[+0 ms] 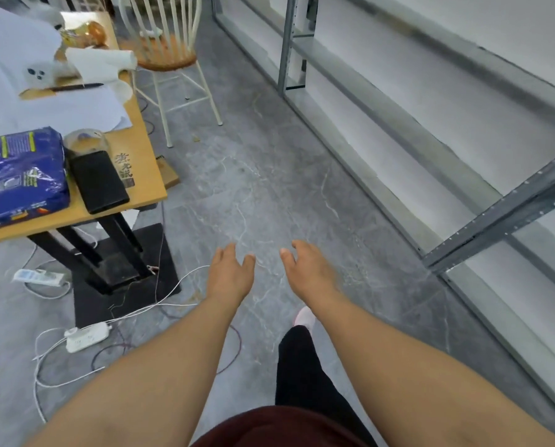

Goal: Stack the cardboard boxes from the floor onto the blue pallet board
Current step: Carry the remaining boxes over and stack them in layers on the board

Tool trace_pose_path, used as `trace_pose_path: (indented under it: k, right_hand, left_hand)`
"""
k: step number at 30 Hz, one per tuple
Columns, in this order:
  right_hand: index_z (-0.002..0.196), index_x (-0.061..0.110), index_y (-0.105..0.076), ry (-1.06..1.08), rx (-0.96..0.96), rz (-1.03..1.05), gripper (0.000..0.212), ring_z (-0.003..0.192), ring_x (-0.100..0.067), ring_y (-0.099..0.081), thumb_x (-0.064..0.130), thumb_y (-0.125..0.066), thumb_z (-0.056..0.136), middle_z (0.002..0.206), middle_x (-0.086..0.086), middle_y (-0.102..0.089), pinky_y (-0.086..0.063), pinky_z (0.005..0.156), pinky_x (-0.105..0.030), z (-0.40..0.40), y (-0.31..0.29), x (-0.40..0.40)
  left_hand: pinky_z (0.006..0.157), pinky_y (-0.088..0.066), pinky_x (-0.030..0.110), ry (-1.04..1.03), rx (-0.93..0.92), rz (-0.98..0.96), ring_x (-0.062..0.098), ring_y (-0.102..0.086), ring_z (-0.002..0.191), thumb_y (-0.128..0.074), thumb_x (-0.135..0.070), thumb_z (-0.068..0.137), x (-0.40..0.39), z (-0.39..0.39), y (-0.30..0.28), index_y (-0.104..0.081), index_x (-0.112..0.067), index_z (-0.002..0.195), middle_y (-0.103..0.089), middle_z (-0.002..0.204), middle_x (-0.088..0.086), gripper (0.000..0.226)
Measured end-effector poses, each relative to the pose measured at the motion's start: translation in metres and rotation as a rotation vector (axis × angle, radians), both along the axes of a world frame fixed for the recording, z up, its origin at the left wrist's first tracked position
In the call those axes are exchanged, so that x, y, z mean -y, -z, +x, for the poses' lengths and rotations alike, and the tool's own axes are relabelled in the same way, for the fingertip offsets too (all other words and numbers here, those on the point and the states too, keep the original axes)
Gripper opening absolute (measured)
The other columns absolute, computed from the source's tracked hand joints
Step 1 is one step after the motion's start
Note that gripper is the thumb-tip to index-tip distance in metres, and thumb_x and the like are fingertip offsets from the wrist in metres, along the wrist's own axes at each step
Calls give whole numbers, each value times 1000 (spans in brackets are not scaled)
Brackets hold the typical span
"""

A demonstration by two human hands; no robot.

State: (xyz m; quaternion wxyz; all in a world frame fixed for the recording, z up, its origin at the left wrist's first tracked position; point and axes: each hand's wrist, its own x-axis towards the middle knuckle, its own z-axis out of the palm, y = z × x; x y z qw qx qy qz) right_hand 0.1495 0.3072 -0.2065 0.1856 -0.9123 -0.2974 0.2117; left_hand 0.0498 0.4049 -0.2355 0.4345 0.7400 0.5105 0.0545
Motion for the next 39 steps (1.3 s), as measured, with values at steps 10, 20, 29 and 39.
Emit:
trace_pose_path:
  k: [10, 20, 29, 39]
  right_hand:
    - [138, 16, -39, -112, -18, -40, 49, 125, -27, -45, 44, -32, 98, 142, -7, -40, -35, 100, -40, 158, 4, -139]
    - [136, 15, -42, -307, -37, -66, 48, 122, -27, -47, 43, -35, 98, 139, -9, -43, -38, 97, -37, 269, 16, -295]
    - [136, 18, -41, -396, -27, -41, 47, 120, -27, -48, 44, -34, 98, 136, -7, -44, -39, 94, -38, 285, 16, -456]
    - [135, 17, -40, -411, -64, -63, 46, 119, -27, -48, 43, -33, 98, 137, -6, -43, -40, 93, -40, 322, 20, -591]
  left_hand:
    - [117, -15, 36, -119, -34, -48, 23, -15, 143, -40, -40, 96, -122, 146, 8, -20, -13, 148, -15, 156, 9, 62]
    - [115, -14, 34, -295, -44, -75, 22, -12, 144, -40, -39, 96, -252, 246, 5, -18, -12, 148, -13, 157, 8, 63]
    - [113, -19, 34, -422, -39, -50, 22, -20, 141, -41, -38, 96, -401, 257, 12, -18, -14, 148, -20, 155, 6, 61]
    - [114, -19, 38, -437, -45, -89, 25, -20, 142, -42, -40, 95, -531, 297, 27, -17, -14, 148, -20, 155, 8, 64]
